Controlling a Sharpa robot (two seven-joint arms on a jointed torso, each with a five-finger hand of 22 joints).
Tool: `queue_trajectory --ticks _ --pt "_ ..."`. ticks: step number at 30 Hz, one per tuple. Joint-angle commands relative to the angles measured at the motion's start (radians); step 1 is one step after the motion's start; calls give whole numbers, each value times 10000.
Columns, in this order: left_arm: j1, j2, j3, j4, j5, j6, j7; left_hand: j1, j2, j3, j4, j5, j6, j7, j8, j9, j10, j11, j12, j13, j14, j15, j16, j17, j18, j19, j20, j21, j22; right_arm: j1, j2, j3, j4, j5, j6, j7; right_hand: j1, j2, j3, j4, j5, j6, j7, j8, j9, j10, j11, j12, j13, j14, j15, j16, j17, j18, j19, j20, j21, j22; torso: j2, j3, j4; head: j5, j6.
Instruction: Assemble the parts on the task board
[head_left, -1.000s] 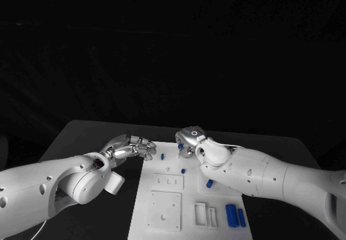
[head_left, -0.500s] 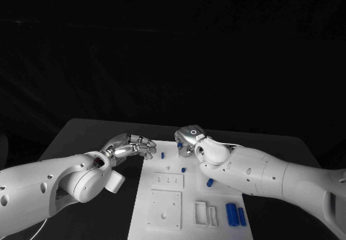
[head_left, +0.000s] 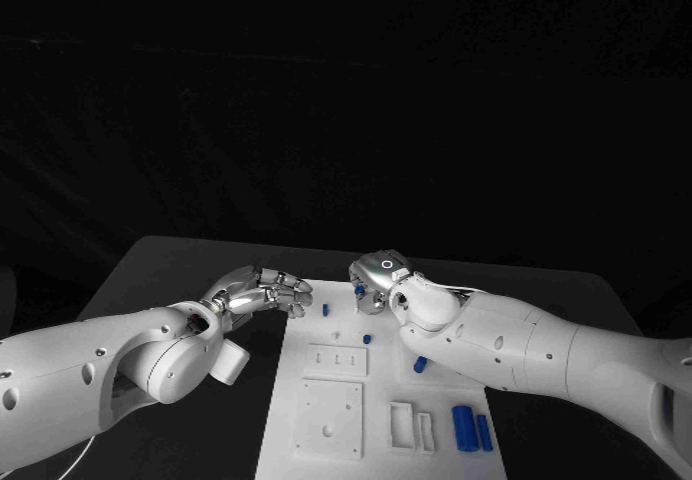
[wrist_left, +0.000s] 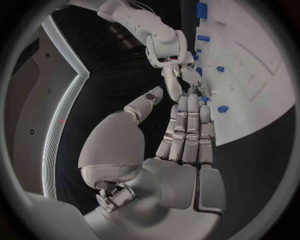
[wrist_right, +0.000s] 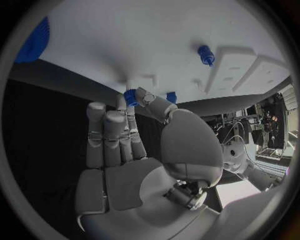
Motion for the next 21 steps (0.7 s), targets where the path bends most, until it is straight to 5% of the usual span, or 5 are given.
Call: queue_trajectory --ticks 1,15,21 --pt "17 6 9 3 -21 44 72 20 14 -36 -14 -39 13 68 -42 -14 8 66 -48 -13 61 34 -48 6 -122 -41 1 -60 -13 -87 -57 -53 -45 -122 560 -104 100 45 55 -25 34 70 13 49 20 216 -112 -20 -6 -241 -274 24 -17 694 -15 -43 33 185 1 -5 -13 12 -1" --pt "17 11 9 -27 -21 39 73 24 10 -39 -16 -39 12 69 -47 -16 7 69 -63 -13 62 35 -55 7 -121 -41 2 -62 -14 -88 -35 -53 -58 -8 384 -23 82 -28 93 9 34 36 30 1 21 163 -92 -71 26 -249 -255 15 -36 694 -37 -30 36 176 25 -16 -9 17 48" --pt "17 12 9 -34 -21 34 66 25 4 -42 -17 -40 6 72 -54 -19 0 74 -80 -16 59 37 -63 8 -122 -44 4 -65 -15 -87 -15 -53 -122 327 338 138 -158 -461 -97 155 13 -557 280 -391 -115 -527 176 -516 -95 -220 22 20 -76 694 -55 -13 46 162 24 -23 -6 11 49"
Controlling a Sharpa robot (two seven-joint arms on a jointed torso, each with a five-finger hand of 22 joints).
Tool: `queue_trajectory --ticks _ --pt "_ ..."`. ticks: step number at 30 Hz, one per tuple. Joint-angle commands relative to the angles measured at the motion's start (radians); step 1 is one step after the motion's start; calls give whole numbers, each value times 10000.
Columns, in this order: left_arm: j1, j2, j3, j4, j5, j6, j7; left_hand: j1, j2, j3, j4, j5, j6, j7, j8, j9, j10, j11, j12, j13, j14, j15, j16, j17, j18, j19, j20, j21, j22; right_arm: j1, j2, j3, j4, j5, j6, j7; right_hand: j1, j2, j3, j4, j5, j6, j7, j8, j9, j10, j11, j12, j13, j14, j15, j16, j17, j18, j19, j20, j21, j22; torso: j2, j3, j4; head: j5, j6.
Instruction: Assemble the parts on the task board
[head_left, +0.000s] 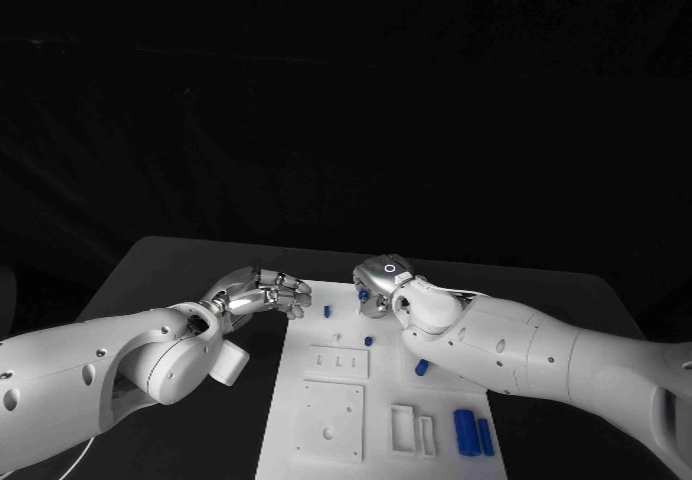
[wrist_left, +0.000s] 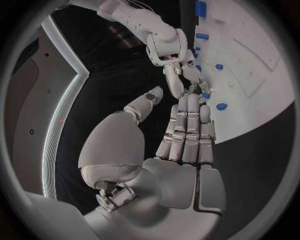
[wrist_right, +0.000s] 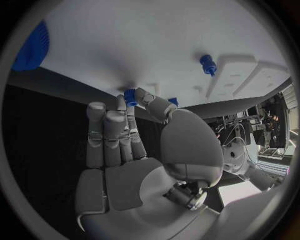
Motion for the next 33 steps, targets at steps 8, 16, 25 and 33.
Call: queue_trajectory --ticks 8,16,25,33 --pt "15 -7 9 -27 -21 30 60 26 -13 -50 -13 -41 -31 89 -88 -25 -44 102 -109 -28 57 43 -86 12 -123 -49 10 -74 -21 -30 -113 -19 21 511 -244 231 -289 -1160 -409 396 20 -1039 458 -619 -280 -1887 605 -294 -561 -173 460 73 -54 695 -46 -57 19 134 0 -8 -10 5 27" --pt "15 -89 9 -73 -21 13 75 31 -20 -51 -13 -42 -43 96 -101 -31 -62 114 -139 -33 58 44 -96 14 -123 -52 11 -77 -22 64 -877 144 1032 803 -756 476 -313 -1221 -699 397 50 -1146 490 -679 -329 -2076 684 -222 -738 -206 543 147 -64 695 -54 -48 -10 126 4 4 -23 -15 80" --pt "15 -209 9 -85 -21 16 110 38 -18 -48 -14 -40 -42 96 -103 -32 -62 116 -148 -33 60 44 -98 16 -123 -53 11 -79 -22 265 -2408 833 2463 1356 -141 669 -356 -1206 -881 524 66 -1072 498 -658 -360 -1526 519 -20 -716 -196 386 255 -77 695 3 -59 11 141 -18 30 -130 -69 234" --pt "12 -232 4 -173 -21 35 126 51 -9 -43 -14 -37 -30 94 -100 -31 -47 114 -152 -29 69 42 -99 20 -122 -54 11 -80 -22 325 -3480 879 2974 1487 448 740 -350 -1212 -1224 570 89 -1018 397 -646 -394 154 9 857 -81 -191 -104 330 -108 695 16 -78 88 180 -49 77 -286 3 294"
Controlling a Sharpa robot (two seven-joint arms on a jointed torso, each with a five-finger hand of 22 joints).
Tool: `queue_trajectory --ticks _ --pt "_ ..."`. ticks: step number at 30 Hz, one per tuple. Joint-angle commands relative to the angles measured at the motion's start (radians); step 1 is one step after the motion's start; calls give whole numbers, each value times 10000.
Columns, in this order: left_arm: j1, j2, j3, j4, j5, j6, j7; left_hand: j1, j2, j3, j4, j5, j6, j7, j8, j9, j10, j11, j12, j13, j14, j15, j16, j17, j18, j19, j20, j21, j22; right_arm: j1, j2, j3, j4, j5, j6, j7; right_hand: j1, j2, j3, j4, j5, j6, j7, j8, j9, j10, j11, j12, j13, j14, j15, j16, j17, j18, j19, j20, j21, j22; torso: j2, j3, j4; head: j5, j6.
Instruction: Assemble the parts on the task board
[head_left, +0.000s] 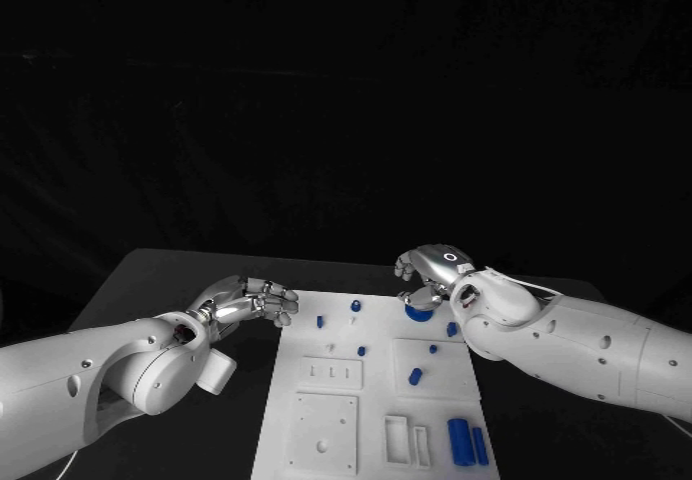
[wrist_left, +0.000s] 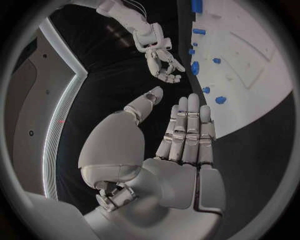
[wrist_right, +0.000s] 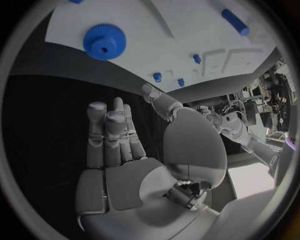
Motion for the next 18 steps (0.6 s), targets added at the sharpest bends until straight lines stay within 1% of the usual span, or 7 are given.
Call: queue_trajectory --ticks 1,5,6,7,9,13,18 --pt "11 5 5 -2 -20 48 121 52 -8 -43 -14 -37 8 57 -61 -11 28 40 -37 -7 34 6 -55 11 -114 -54 11 -41 -15 7 -130 3 -38 314 636 214 -26 -69 -156 -9 50 97 -138 17 2 1345 -319 570 444 -55 -287 24 -5 694 -85 -3 50 179 -28 42 -118 67 11" --pt "10 0 1 15 -20 69 120 52 -6 -42 -13 -37 11 56 -61 -10 31 40 -39 -7 36 6 -55 12 -114 -54 12 -41 -15 -1 -230 1 -252 521 775 280 6 -55 -482 -106 75 8 -429 -55 -17 2442 -674 2206 2191 -72 -609 12 -19 694 -49 -31 37 132 -26 75 -155 79 11" --pt "9 -5 -3 15 -20 69 120 53 -5 -42 -13 -37 11 56 -61 -10 32 40 -39 -6 36 6 -56 12 -114 -54 12 -41 -15 -6 -227 1 -315 571 821 279 -14 -53 -601 -81 24 -2 -553 -94 -27 1833 -832 3493 3877 -32 -559 44 -7 694 40 -43 10 88 -22 76 -155 73 10" --pt "9 -6 -11 12 -20 72 117 53 -4 -42 -13 -37 12 56 -61 -10 32 40 -39 -6 36 6 -56 12 -114 -53 12 -41 -15 -11 -197 1 -414 636 834 307 18 -121 -575 -72 52 9 -434 -102 -31 1607 -693 3934 4441 -26 -695 70 11 694 52 -54 12 94 -16 94 -162 74 16" --pt "9 0 -16 6 -20 83 119 52 -4 -43 -12 -37 13 56 -61 -10 34 39 -40 -6 37 6 -56 12 -114 -54 12 -42 -15 -54 -138 0 -574 690 884 356 17 -50 -589 -73 107 -1 -453 -182 -76 674 -666 6088 6954 18 -564 414 273 694 150 -102 168 188 -18 100 -162 62 7" --pt "7 17 -23 -19 -20 97 120 52 -3 -44 -12 -38 14 56 -61 -11 36 39 -43 -6 37 6 -57 13 -114 -54 12 -42 -15 -152 -23 0 -726 787 983 385 -9 -36 -485 19 99 16 -350 -261 -132 -91 -585 8092 9173 -56 -530 832 696 694 191 -181 471 216 -20 97 -155 49 5" --pt "5 36 -37 -60 -20 113 118 50 -1 -45 -9 -39 15 56 -62 -11 38 39 -46 -5 38 6 -59 14 -115 -54 13 -42 -15 -275 174 0 -965 886 1146 423 -74 -32 -455 93 116 32 -322 -293 -156 486 -550 9879 10547 -116 -497 1095 1038 694 222 -260 800 221 -6 92 -120 -7 -24"
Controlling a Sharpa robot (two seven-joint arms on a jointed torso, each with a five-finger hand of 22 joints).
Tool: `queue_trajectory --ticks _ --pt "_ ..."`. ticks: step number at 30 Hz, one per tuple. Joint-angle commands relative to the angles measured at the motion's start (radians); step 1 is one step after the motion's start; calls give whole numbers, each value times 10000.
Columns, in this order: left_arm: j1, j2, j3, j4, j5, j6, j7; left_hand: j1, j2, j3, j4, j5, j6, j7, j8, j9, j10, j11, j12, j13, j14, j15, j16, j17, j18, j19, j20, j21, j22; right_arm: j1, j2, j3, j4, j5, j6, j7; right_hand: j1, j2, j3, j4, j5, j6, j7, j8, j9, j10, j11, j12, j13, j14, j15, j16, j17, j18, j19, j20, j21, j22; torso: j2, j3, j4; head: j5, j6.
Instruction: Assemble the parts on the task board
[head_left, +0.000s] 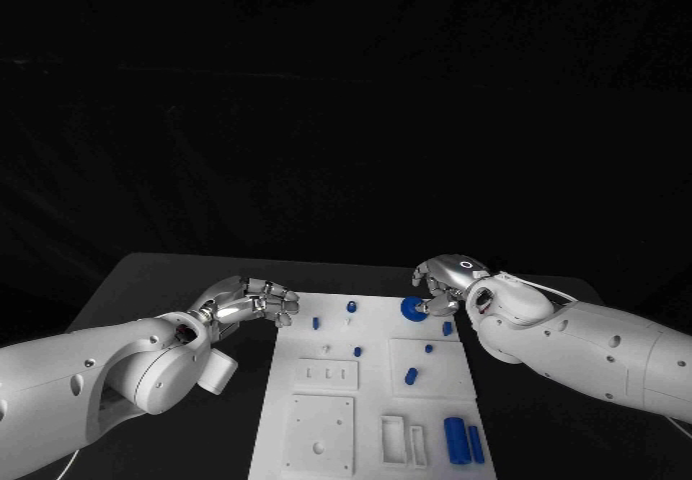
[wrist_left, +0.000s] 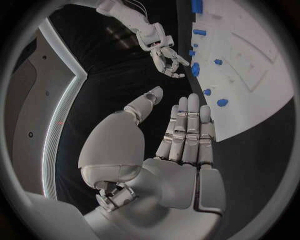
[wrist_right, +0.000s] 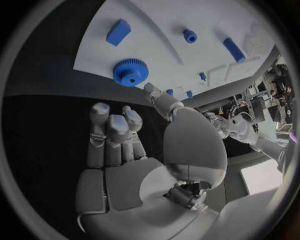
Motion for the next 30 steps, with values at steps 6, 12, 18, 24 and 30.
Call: queue_trajectory --ticks 6,12,18,24,30 --pt "7 30 -1 8 -20 119 110 49 3 -45 -7 -39 16 56 -63 -13 40 40 -50 -5 39 7 -61 16 -114 -54 13 -43 -16 -178 230 4 -446 253 529 214 -64 47 84 88 81 4 65 -75 -23 510 40 1003 708 -57 88 144 226 306 125 -191 276 223 11 -16 10 -48 -72" --pt "7 22 -3 -15 -20 122 105 47 6 -47 -6 -39 16 56 -64 -14 42 40 -54 -5 39 8 -63 17 -114 -54 13 -43 -16 -272 322 3 -563 273 571 243 -84 77 111 124 187 28 76 -67 -20 632 52 1223 861 -65 99 179 297 306 115 -214 362 216 6 -14 -2 -31 -104" --pt "7 28 -3 -28 -20 142 104 46 9 -48 -4 -40 16 56 -66 -15 43 40 -60 -5 40 8 -66 18 -115 -54 14 -44 -17 -273 321 3 -648 306 480 247 -76 118 204 187 323 40 85 -68 -23 683 62 1318 936 -74 109 198 357 306 100 -232 428 207 1 -16 0 -52 -118" --pt "7 27 -8 -34 -20 163 92 50 25 -45 -1 -38 29 53 -62 -13 53 38 -65 -3 42 8 -69 20 -115 -54 14 -45 -17 -273 337 4 -665 389 600 281 -91 181 348 294 853 71 104 -59 -15 765 81 1446 1038 -81 126 221 455 306 82 -254 532 197 5 -4 -7 -63 -4" --pt "7 27 -9 -18 -20 177 83 47 26 -48 1 -39 33 51 -62 -13 56 38 -68 -2 43 8 -71 21 -116 -55 14 -46 -17 -272 412 4 -696 415 754 233 -95 291 526 428 774 78 109 -63 -15 808 86 1503 1087 -80 134 224 514 306 68 -263 579 185 -3 -17 -15 -82 -54"
